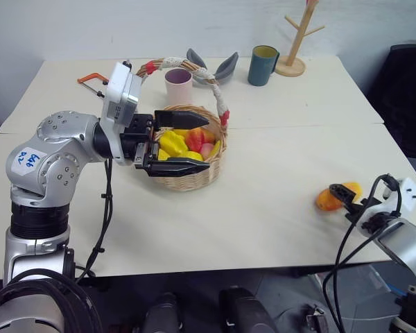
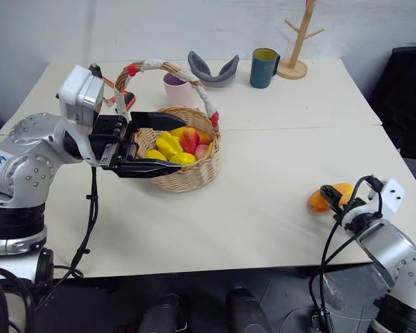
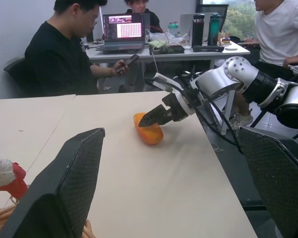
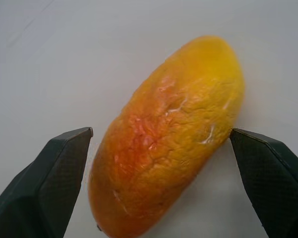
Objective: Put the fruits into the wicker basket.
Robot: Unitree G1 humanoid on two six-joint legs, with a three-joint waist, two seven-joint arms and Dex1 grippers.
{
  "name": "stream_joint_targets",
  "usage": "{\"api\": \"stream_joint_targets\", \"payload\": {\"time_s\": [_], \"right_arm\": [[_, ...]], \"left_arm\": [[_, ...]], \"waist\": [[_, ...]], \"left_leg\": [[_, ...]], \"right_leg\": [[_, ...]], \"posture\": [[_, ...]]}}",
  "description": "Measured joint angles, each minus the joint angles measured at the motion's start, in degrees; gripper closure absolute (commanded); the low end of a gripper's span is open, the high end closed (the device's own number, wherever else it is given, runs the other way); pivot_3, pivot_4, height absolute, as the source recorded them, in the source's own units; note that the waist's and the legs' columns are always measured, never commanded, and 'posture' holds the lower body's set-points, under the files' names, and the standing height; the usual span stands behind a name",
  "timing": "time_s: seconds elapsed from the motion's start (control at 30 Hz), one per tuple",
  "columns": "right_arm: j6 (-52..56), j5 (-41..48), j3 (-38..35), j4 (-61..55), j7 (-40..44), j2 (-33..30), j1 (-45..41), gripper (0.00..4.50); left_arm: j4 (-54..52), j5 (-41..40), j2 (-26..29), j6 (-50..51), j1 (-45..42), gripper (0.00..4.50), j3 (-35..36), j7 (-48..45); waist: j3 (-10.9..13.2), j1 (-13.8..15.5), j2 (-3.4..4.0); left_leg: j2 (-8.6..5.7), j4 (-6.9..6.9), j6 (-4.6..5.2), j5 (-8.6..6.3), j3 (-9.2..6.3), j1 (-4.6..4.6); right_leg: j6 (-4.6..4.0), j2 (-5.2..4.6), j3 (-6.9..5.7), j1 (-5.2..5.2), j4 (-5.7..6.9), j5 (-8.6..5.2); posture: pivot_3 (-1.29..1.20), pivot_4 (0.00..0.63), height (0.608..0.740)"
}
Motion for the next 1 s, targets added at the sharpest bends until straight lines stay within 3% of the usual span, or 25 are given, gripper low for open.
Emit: {"api": "stream_joint_targets", "payload": {"time_s": [0.2, 0.3, 0.43, 0.57, 0.77, 0.93, 1.0], "right_arm": [[-0.43, 0.08, 2.28, -0.24, 2.16, -1.12, 0.09, 2.46], [-0.62, 1.89, 2.64, -2.65, 6.48, -3.58, -0.13, 2.47], [1.12, 4.52, 8.02, -9.7, 19.36, -10.97, -2.11, 2.47], [3.35, 1.62, 21.61, -15.96, 36.17, -17.56, -8.97, 2.47], [3.74, -3.63, 35.88, -6.83, 44.61, -8.91, -27.47, 2.47], [1.08, -15.35, 44.75, 6.13, 46.56, 1.55, -40.11, 2.47], [-1.19, -20.98, 46.45, 12.42, 45.68, 4.97, -43.88, 1.77]], "left_arm": [[0.01, 0.12, 0.14, -0.44, 0.0, 0.0, -0.01, 0.25], [0.0, 0.34, 1.3, -0.59, 0.18, 0.0, 0.1, 0.57], [0.4, 0.39, 3.09, -0.33, 2.4, 0.0, 2.26, 1.86], [-0.02, 0.21, 7.3, 0.4, 7.9, 0.0, 6.4, 2.68], [-1.81, -1.14, 11.16, 2.55, 13.38, 0.0, 14.13, 6.4], [-2.73, -1.19, 12.22, 2.56, 14.87, 0.0, 16.56, 7.96], [-2.98, -1.19, 12.35, 2.52, 15.83, 0.0, 16.83, 7.98]], "waist": [[0.0, 0.03, 0.0], [0.01, 0.05, 0.01], [0.03, -0.75, 0.06], [0.05, -1.54, 0.06], [0.08, -1.21, -0.03], [0.08, -1.45, -0.03], [0.07, -1.54, -0.05]], "left_leg": [[-0.01, 0.0, 0.01, 0.0, 0.0, -0.03], [0.01, -0.01, 0.02, 0.0, -0.01, -0.02], [0.08, -0.2, -0.05, 0.04, 0.0, 0.04], [0.16, -0.41, -0.15, 0.1, -0.05, 0.08], [0.15, -0.38, -0.13, 0.11, -0.12, -0.04], [0.09, 0.22, 0.07, -0.01, -0.09, -0.68], [0.07, 0.39, 0.08, -0.03, -0.04, -0.88]], "right_leg": [[0.01, -0.02, 0.0, 0.0, -0.03, 0.0], [0.01, 0.0, -0.01, 0.0, -0.02, -0.01], [0.02, 0.07, -0.02, -0.02, -0.04, -0.01], [0.01, 0.13, -0.05, -0.03, -0.17, -0.01], [-0.03, 0.04, -0.13, -0.13, -0.19, 0.0], [-0.03, -0.12, -0.15, -0.62, 0.07, 0.01], [-0.04, -0.16, -0.12, -0.95, 0.39, 0.01]], "posture": [[0.0, 0.15, 0.74], [0.0, 0.15, 0.74], [0.0, 0.15, 0.74], [0.0, 0.15, 0.74], [0.0, 0.15, 0.74], [0.0, 0.15, 0.74], [0.0, 0.15, 0.74]]}}
